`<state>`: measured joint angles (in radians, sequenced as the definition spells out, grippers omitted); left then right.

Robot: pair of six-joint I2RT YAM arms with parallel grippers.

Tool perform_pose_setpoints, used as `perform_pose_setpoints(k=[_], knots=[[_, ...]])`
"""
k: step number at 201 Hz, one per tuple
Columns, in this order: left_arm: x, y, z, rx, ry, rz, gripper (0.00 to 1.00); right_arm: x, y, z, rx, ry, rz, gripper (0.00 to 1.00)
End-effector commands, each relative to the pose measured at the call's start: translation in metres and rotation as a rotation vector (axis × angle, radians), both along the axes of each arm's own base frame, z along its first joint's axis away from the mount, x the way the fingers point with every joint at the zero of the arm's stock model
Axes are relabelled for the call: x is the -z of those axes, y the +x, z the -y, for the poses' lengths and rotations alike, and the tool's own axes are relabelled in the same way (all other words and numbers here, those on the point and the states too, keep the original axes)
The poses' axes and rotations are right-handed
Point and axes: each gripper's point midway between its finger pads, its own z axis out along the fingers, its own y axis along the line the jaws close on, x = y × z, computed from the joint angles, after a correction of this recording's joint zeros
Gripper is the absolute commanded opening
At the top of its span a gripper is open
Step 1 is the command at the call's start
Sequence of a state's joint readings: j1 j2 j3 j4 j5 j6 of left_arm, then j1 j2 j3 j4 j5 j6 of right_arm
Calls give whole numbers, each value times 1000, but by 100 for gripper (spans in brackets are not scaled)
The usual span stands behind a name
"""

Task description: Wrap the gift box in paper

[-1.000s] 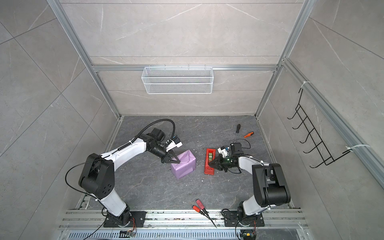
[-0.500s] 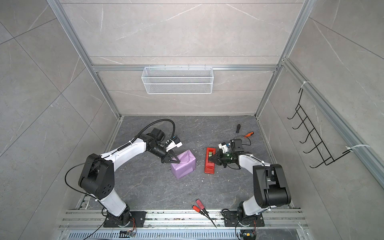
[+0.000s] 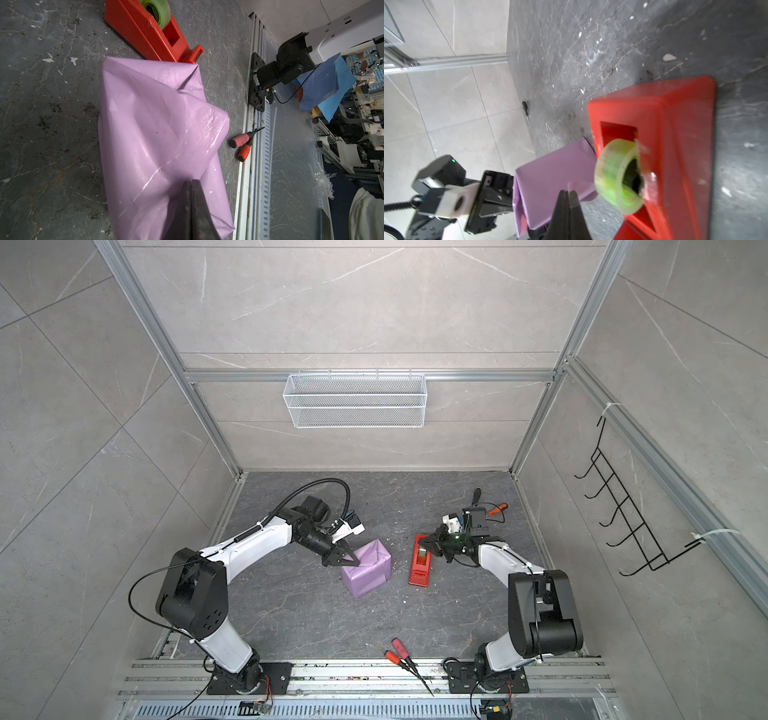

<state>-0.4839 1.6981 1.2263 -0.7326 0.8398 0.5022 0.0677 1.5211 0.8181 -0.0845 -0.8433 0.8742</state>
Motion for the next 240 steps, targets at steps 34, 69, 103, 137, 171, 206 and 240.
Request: perform_pose_setpoints(k=[34, 69, 103, 137, 171, 206, 240], knots=[[37, -7, -18, -10, 156, -11, 0, -76, 5, -9, 15, 58, 168, 0], [35, -5, -16, -12, 154, -19, 0, -60, -9, -8, 20, 38, 132, 0], [35, -6, -17, -13, 152, -18, 0, -42, -36, -13, 28, 29, 90, 0], [37, -7, -16, -16, 145, -24, 0, -46, -43, -15, 17, 22, 103, 0], [35, -4, -14, -14, 145, -21, 0, -83, -18, -17, 35, 43, 188, 0], [33, -5, -15, -13, 148, -23, 0, -101, -21, -18, 36, 41, 207, 0], [37, -6, -15, -19, 144, -34, 0, -70, -49, -21, 9, 3, 126, 0]])
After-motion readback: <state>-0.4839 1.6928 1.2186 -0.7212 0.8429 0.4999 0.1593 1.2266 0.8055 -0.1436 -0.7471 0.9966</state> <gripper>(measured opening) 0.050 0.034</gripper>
